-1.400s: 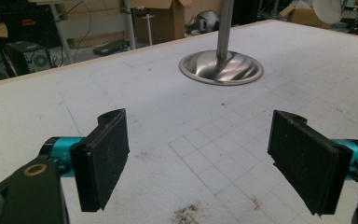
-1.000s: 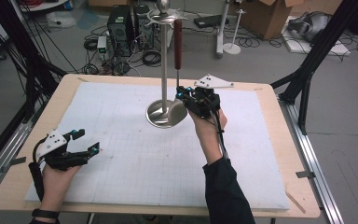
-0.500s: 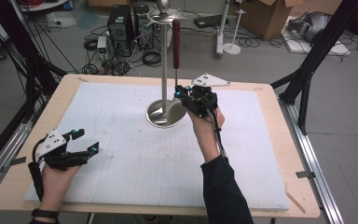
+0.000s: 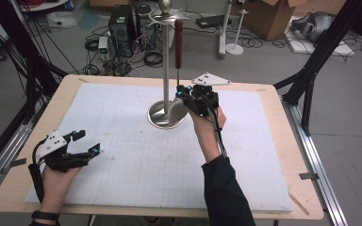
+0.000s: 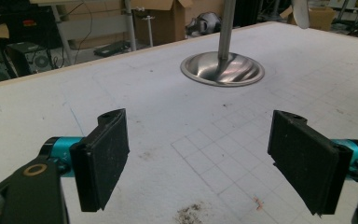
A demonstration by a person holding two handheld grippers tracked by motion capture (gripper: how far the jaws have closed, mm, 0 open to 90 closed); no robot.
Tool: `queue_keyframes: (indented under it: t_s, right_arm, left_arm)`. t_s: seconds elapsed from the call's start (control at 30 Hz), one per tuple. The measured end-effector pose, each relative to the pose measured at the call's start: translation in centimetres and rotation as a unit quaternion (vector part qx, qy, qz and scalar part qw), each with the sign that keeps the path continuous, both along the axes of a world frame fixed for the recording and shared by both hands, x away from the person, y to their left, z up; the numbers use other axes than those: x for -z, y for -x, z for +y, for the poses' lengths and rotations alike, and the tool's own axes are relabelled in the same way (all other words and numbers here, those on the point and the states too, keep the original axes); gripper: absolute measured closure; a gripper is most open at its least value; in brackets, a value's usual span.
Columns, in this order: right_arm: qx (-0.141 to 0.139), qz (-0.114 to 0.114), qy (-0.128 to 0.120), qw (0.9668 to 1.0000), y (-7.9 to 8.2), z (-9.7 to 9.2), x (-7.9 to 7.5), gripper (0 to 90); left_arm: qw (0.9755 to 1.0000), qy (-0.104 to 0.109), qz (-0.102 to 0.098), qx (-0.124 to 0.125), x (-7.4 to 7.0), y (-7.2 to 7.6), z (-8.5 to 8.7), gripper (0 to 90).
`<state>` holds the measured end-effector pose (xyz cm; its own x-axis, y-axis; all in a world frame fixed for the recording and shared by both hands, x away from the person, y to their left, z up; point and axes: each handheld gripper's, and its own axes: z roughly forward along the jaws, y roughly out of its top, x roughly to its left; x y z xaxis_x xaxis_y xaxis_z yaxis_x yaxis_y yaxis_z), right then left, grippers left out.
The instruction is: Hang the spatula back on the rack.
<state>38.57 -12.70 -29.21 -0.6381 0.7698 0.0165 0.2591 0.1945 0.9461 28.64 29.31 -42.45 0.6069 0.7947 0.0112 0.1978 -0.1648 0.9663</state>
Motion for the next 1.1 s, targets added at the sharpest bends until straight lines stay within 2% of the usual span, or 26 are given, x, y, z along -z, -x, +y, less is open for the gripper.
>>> queue_keyframes:
  t_s: [0.97, 1.1]
  right_arm:
    - [0.012, 0.004, 0.019, 0.9997, -0.19, 0.96, -0.32, 83.8]
    - [0.014, 0.007, 0.015, 0.9998, -0.31, 0.97, -0.24, 83.8]
  left_arm:
    - [1.0, 0.001, -0.001, 0.001, -0.05, 0.09, 0.0, 20.7]
    - [1.0, 0.001, -0.003, 0.0, -0.06, 0.09, 0.04, 20.7]
